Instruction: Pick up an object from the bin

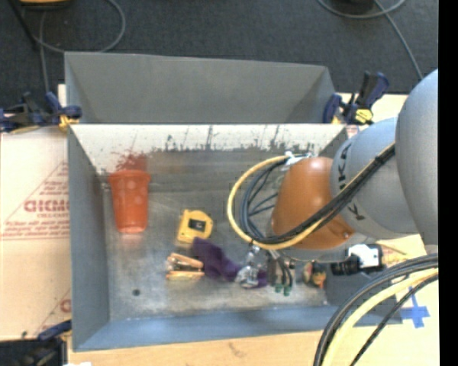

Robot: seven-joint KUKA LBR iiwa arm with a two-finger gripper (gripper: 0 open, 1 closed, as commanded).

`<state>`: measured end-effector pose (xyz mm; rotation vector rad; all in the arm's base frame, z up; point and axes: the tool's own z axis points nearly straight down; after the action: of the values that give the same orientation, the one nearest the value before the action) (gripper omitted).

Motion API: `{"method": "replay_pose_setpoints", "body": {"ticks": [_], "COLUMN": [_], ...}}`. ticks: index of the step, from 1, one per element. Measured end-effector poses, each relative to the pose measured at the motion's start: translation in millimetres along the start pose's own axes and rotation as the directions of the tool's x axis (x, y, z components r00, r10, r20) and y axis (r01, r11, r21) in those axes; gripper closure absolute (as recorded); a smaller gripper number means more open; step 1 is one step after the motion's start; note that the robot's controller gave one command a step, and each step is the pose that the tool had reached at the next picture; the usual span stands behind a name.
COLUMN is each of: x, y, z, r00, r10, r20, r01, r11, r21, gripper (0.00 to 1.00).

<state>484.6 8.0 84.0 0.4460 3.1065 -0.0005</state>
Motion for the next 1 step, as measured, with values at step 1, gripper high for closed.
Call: {"method": "replay_pose_setpoints", "body": {"ticks": [1], "x": [0.0], "y": [-0.1], "z": [0.0], "r00": [1.0], "r10": [-0.001], "r20": [0.0], "r01": [0.001], "r11": [1.0], "r21": [0.0], "gripper": [1.0]}}
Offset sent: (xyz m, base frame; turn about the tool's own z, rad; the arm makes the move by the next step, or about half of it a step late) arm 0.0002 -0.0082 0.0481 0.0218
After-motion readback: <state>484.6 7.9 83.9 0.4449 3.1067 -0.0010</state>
